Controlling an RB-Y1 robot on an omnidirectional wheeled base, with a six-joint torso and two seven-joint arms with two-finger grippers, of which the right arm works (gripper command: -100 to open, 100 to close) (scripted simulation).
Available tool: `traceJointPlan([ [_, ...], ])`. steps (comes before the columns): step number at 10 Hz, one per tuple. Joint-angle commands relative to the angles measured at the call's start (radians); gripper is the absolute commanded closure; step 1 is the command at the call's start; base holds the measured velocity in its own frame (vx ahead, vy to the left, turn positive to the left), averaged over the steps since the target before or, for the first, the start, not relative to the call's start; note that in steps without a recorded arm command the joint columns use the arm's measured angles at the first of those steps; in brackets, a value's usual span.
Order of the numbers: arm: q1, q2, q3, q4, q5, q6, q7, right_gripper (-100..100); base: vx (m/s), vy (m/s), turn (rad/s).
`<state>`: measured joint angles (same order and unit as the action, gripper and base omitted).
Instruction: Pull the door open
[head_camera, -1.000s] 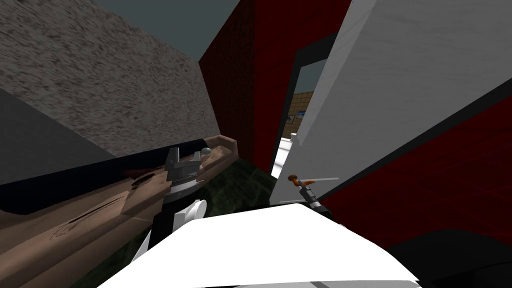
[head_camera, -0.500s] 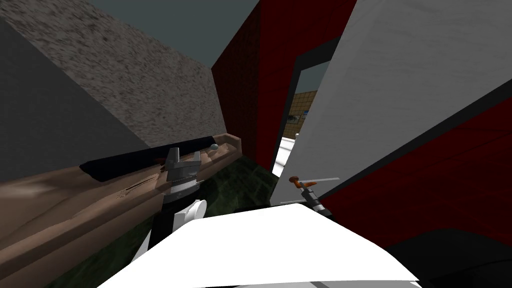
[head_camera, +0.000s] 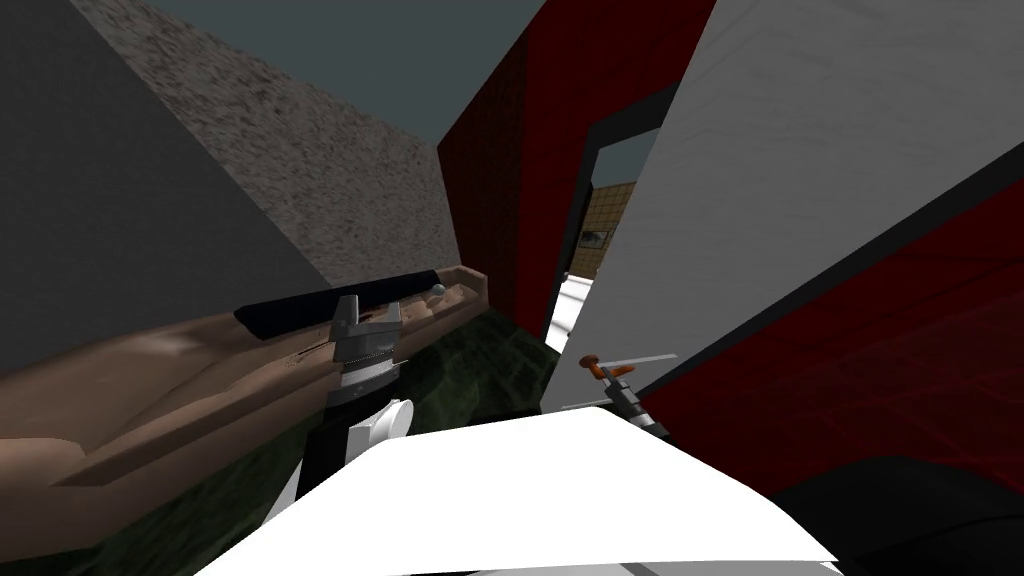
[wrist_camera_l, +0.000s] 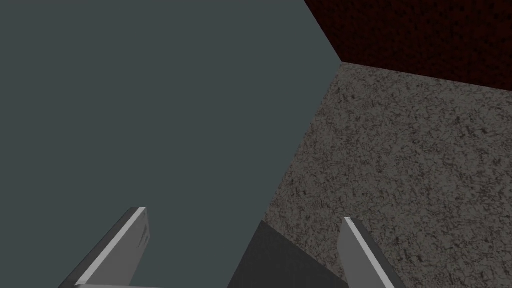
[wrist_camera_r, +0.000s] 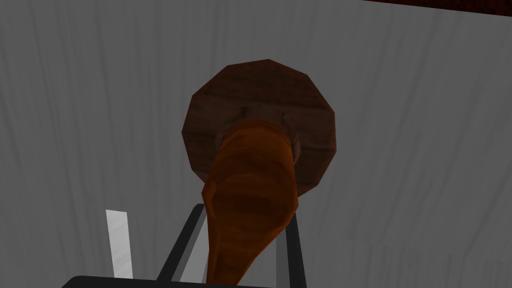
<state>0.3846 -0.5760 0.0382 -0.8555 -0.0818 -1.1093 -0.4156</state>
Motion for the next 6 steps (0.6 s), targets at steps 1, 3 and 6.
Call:
traceJointPlan([
  [1, -0.003, -0.003, 0.001, 0.008, 0.001, -0.01, -0.002, 100, -0.199, -0.066, 0.137],
  [3, -0.007, -0.009, 0.003, 0.024, 0.002, -0.027, -0.006, 100, -0.202, -0.069, 0.175],
  [6, -0.012, -0.017, 0.006, 0.045, 0.004, -0.05, -0.012, 100, -0.214, -0.067, 0.16],
])
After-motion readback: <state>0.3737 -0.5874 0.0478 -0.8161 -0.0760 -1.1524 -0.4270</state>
